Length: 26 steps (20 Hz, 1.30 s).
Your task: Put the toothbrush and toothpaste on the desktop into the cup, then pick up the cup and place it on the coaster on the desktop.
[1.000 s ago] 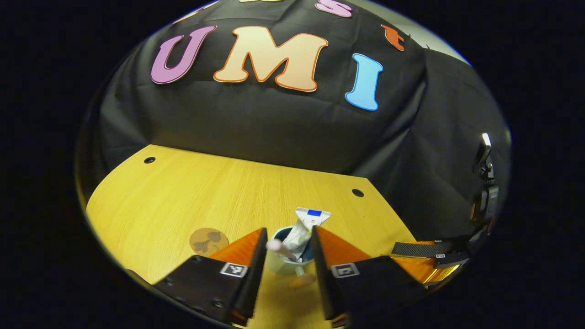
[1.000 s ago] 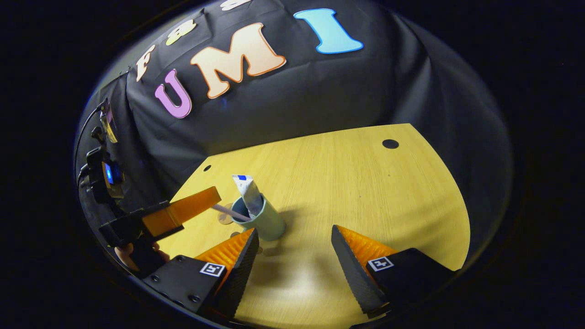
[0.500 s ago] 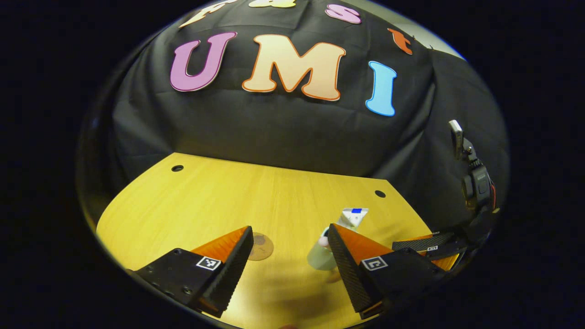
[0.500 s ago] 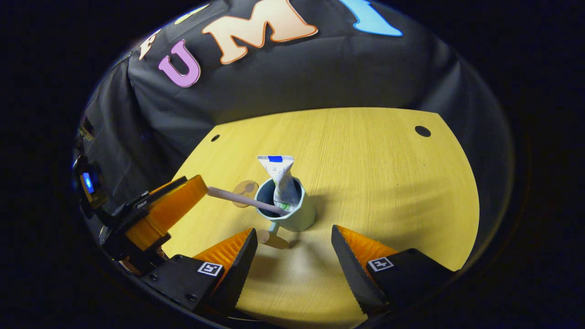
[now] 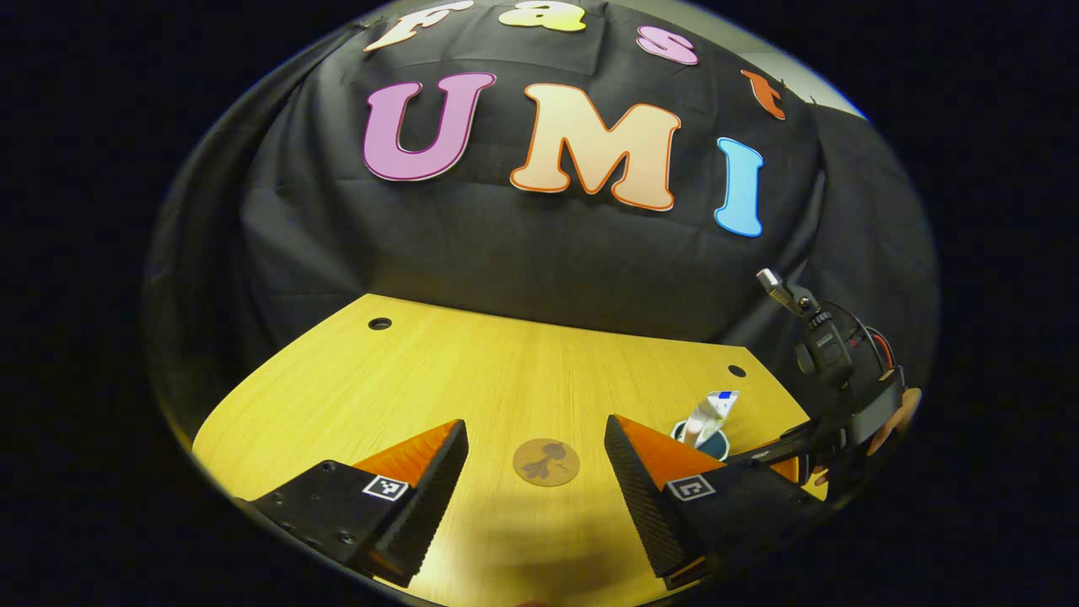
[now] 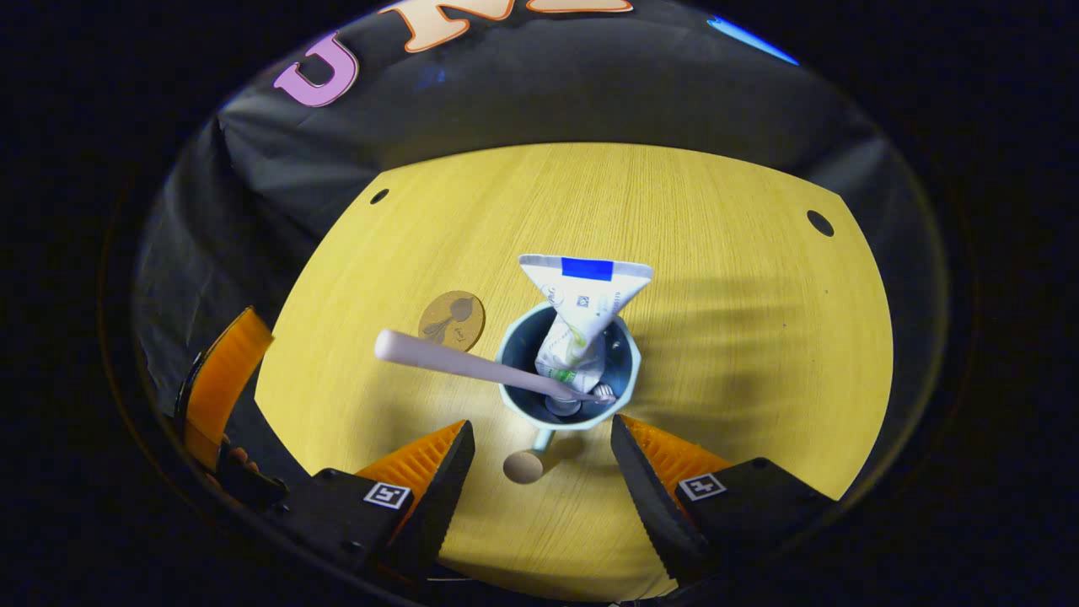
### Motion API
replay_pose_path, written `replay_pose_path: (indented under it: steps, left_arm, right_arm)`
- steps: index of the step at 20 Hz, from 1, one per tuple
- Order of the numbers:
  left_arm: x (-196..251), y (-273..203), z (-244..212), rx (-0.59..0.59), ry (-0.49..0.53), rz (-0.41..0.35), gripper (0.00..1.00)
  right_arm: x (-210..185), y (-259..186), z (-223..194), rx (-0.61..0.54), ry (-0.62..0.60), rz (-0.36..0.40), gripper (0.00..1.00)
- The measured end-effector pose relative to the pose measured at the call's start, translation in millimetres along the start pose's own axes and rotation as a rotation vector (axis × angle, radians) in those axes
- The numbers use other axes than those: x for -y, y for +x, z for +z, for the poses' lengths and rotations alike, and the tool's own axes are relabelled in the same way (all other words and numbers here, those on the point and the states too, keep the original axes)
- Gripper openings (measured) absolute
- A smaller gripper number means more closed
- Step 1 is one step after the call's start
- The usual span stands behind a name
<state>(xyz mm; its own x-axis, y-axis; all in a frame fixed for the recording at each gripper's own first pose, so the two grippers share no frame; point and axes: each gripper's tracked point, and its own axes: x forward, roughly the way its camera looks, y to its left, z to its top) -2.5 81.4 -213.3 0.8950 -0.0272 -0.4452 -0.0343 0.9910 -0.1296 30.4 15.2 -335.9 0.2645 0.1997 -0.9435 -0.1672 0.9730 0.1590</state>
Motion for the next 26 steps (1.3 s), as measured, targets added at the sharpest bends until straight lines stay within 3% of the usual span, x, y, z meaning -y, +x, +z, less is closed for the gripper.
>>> replay_pose_path:
  steps: [1, 2, 4, 6, 8, 9, 10, 13, 15, 16, 17, 20, 21, 26]
  left_arm:
    - [-8, -1, 0, 0.005, 0.002, 0.007, 0.94]
    - [-16, -4, 2, 0.011, 0.003, 0.016, 0.94]
    - [-32, -7, 3, 0.018, 0.005, 0.039, 0.94]
    - [-47, -12, 3, 0.021, -0.001, 0.06, 0.94]
    - [-60, -16, 1, 0.02, -0.008, 0.078, 0.94]
    - [-65, -18, 1, 0.014, -0.012, 0.084, 0.94]
    - [-69, -22, 1, 0.018, -0.014, 0.091, 0.94]
    - [-80, -24, 4, 0.026, -0.008, 0.103, 0.94]
    - [-86, -24, 6, 0.03, -0.007, 0.106, 0.94]
    - [-89, -23, 6, 0.027, -0.01, 0.108, 0.94]
    - [-90, -23, 3, 0.02, -0.017, 0.105, 0.94]
    - [-95, -26, 2, 0.013, -0.039, 0.098, 0.94]
    - [-97, -25, 3, 0.018, -0.04, 0.101, 0.94]
    - [-112, -31, 7, 0.031, -0.03, 0.111, 0.94]
  right_arm:
    - [3, 4, -1, -0.013, -0.007, -0.014, 0.94]
    - [5, 9, -2, -0.031, -0.008, -0.025, 0.99]
    - [9, 19, -4, -0.07, 0.0, -0.048, 0.94]
    - [10, 30, -9, -0.097, -0.005, -0.065, 0.99]
    - [14, 40, -13, -0.125, -0.029, -0.088, 0.95]
    - [16, 43, -14, -0.135, -0.046, -0.1, 1.0]
    - [20, 46, -15, -0.145, -0.065, -0.115, 0.84]
    - [23, 53, -22, -0.169, -0.099, -0.14, 0.8]
    - [20, 55, -30, -0.202, -0.119, -0.128, 0.65]
    - [19, 49, -30, -0.209, -0.128, -0.127, 0.44]
    - [16, 55, -35, -0.213, -0.149, -0.115, 0.34]
    - [7, 54, -35, -0.204, -0.156, -0.08, 0.3]
    - [-1, 54, -36, -0.197, -0.142, -0.059, 0.34]
    - [-27, 48, -23, -0.154, -0.149, -0.018, 0.33]
